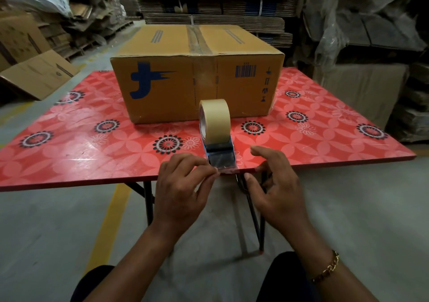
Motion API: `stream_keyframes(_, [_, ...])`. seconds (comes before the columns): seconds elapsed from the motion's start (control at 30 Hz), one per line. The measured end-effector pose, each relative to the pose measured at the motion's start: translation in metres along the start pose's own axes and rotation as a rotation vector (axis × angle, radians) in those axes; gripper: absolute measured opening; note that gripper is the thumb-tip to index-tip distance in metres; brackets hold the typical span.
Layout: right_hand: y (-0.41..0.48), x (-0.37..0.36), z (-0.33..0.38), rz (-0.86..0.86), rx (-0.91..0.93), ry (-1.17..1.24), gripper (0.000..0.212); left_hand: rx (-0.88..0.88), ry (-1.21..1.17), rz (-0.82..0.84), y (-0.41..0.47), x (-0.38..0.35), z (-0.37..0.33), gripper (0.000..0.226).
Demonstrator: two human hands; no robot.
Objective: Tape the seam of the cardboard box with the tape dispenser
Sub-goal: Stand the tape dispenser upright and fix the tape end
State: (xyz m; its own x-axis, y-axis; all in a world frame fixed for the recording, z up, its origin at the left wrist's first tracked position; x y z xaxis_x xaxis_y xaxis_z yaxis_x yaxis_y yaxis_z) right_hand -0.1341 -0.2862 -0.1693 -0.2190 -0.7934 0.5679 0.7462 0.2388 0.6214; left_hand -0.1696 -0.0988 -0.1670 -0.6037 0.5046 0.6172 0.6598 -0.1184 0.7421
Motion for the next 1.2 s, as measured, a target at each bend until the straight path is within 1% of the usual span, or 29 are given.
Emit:
stream_keyframes(0.1, [0.010,-0.010,-0.002,0.080,0.095,-0.083,0.035,0.010,-0.037,0.016,0.000,-0.001,0.002,0.007])
stream_keyframes(0.23, [0.021,-0.018,-0.001,0.148,0.135,-0.024,0.011,0.020,-0.058,0.038,0.003,-0.003,0.005,0.010])
stream_keyframes(0.37, [0.024,-0.020,-0.004,0.185,0.157,0.007,0.007,0.025,-0.087,0.073,0.005,-0.005,0.007,0.010])
stream_keyframes(0.43, [0.025,-0.022,-0.005,0.209,0.155,0.027,0.007,0.063,-0.138,0.094,0.006,-0.006,0.011,0.009])
stream_keyframes(0.63, [0.034,-0.027,-0.009,0.353,0.051,0.145,0.003,0.264,-0.381,0.148,0.010,-0.011,0.027,0.008])
stream_keyframes(0.7, [0.037,-0.030,-0.016,0.413,-0.031,0.204,0.006,0.338,-0.458,0.186,0.012,-0.014,0.031,0.005])
stream_keyframes(0.77, [0.038,-0.035,-0.022,0.481,-0.123,0.298,0.011,0.447,-0.543,0.232,0.013,-0.019,0.039,0.008])
stream_keyframes(0.83, [0.040,-0.037,-0.024,0.527,-0.205,0.388,0.007,0.556,-0.618,0.280,0.014,-0.023,0.045,0.008])
stream_keyframes(0.9, [0.043,-0.039,-0.025,0.545,-0.284,0.474,0.004,0.621,-0.662,0.331,0.016,-0.025,0.046,0.008])
stream_keyframes(1.0, [0.045,-0.044,-0.029,0.573,-0.377,0.549,0.023,0.669,-0.673,0.390,0.019,-0.025,0.044,0.007])
stream_keyframes(1.07, [0.048,-0.046,-0.030,0.587,-0.407,0.544,0.030,0.699,-0.679,0.410,0.018,-0.025,0.045,0.007])
stream_keyframes(1.1, [0.049,-0.046,-0.030,0.595,-0.427,0.535,0.028,0.709,-0.673,0.413,0.018,-0.025,0.045,0.007])
stream_keyframes(1.13, [0.051,-0.046,-0.031,0.598,-0.447,0.528,0.021,0.715,-0.661,0.414,0.019,-0.025,0.046,0.010])
stream_keyframes(1.17, [0.052,-0.045,-0.031,0.605,-0.463,0.526,0.014,0.720,-0.651,0.413,0.020,-0.025,0.046,0.014])
stream_keyframes(1.2, [0.053,-0.045,-0.030,0.615,-0.476,0.524,0.011,0.725,-0.649,0.408,0.021,-0.025,0.046,0.019])
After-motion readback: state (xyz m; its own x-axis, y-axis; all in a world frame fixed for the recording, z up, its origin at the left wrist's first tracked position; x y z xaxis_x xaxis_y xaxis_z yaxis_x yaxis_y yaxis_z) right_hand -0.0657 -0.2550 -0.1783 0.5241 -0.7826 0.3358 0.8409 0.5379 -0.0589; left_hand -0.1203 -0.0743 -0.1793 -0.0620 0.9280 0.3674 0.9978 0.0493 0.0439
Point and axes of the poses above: each hand's wrist, its own y-axis towards the middle knuckle, its own x-axis out of the back of the hand, z = x × y, the point moved 9 cm from there along y, towards the middle knuckle, and after that the axes turned 7 degrees about z, right-handed, at the moved point
